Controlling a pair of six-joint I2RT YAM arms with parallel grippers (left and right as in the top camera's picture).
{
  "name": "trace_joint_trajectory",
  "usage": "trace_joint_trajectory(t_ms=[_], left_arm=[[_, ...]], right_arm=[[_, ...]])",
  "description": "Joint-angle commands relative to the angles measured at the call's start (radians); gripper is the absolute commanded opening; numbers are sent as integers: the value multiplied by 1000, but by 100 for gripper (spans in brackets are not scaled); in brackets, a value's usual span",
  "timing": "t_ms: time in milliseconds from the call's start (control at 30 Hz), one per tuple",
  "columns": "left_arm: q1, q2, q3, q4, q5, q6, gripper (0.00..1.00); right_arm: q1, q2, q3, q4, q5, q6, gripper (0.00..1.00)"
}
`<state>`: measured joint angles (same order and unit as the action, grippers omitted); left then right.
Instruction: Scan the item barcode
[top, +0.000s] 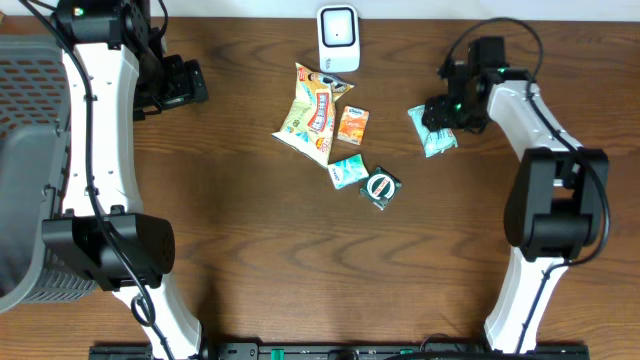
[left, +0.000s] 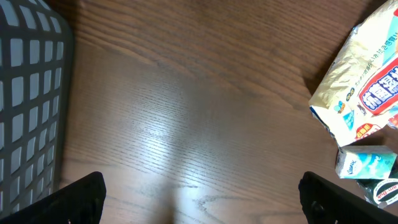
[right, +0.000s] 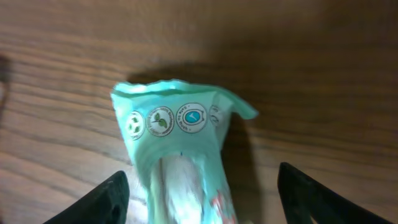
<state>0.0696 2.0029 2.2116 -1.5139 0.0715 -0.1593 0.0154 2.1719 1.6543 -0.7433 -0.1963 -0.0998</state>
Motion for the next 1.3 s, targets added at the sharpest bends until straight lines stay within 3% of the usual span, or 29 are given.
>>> trace_joint_trajectory(t_ms=[0,67,167,400,600,933,1133,1267], left_arm=[[4,6,4,-3,-9,6,98],[4,6,4,-3,-9,6,98],[4,6,4,-3,-9,6,98],[4,6,4,-3,-9,6,98],[4,6,4,-3,-9,6,98],[4,6,4,-3,-9,6,98],[4,6,4,-3,-9,6,98],[4,6,4,-3,-9,6,98]], right_arm=[[18,55,-8,3,-46,-13,43],[24,54,-7,4,-46,-7,20],[33,29,8,14,-47,60,1],[87,-29,73,133,-157,168,1],[190,-34,85,460,-162,441,1],[314,23,101,859,-43,620,3],[312,185,293,823,-109,627,5],[312,334,546,633,-80,607,1]])
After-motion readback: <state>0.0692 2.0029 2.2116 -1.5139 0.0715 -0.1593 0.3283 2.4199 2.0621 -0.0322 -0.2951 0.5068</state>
